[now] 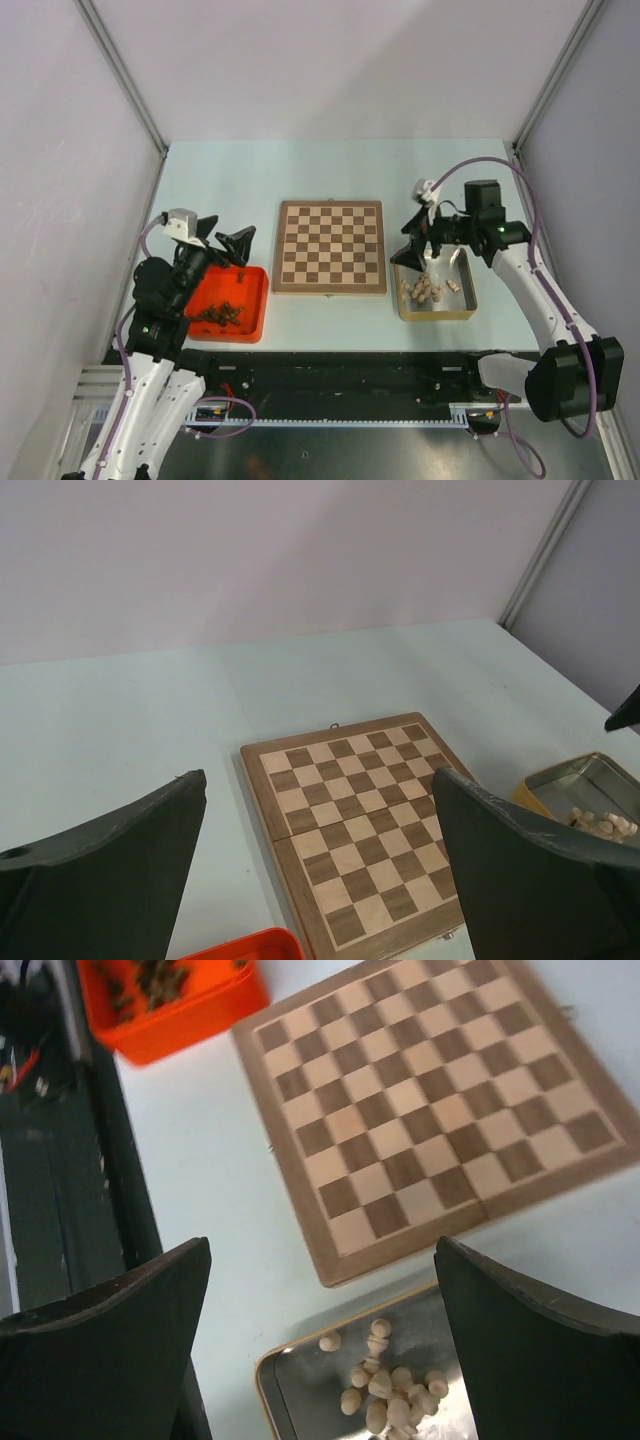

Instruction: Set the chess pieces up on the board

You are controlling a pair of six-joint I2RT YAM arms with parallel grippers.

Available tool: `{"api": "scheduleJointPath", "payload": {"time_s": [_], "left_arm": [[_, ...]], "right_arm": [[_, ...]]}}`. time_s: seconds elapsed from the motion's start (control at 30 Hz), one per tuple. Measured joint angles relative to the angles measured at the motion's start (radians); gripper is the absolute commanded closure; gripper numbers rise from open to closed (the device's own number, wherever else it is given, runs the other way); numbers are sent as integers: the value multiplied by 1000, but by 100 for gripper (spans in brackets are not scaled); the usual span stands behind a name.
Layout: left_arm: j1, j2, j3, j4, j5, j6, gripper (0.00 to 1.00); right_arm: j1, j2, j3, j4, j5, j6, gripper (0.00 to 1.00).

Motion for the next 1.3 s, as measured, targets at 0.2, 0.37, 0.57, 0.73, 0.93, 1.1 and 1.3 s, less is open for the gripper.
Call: {"api": "scheduleJointPath", "payload": {"time_s": [0.2, 0.37, 0.57, 0.73, 0.93, 1.1, 1.3], "left_arm": [[0, 18, 0, -3, 33, -9, 0], [0, 27, 0, -6, 37, -9, 0], [1, 50, 0, -10, 41, -9, 0], [21, 60, 0, -13, 48, -9, 0], [29, 72, 0, -15, 55, -10, 0], [29, 80, 0, -16, 74, -11, 0], [32, 80, 0, -15, 78, -18, 0]], "right_arm": [[95, 45, 9, -214, -11, -337, 0], [66, 77, 9, -287, -29, -454, 0], [63, 99, 11, -299, 42, -494, 0], [47, 99, 11, -320, 80, -527, 0], [17, 99, 11, -344, 87, -562, 0], [-19, 95, 11, -367, 83, -580, 0], [-79, 64, 11, -393, 74, -581, 0]]}}
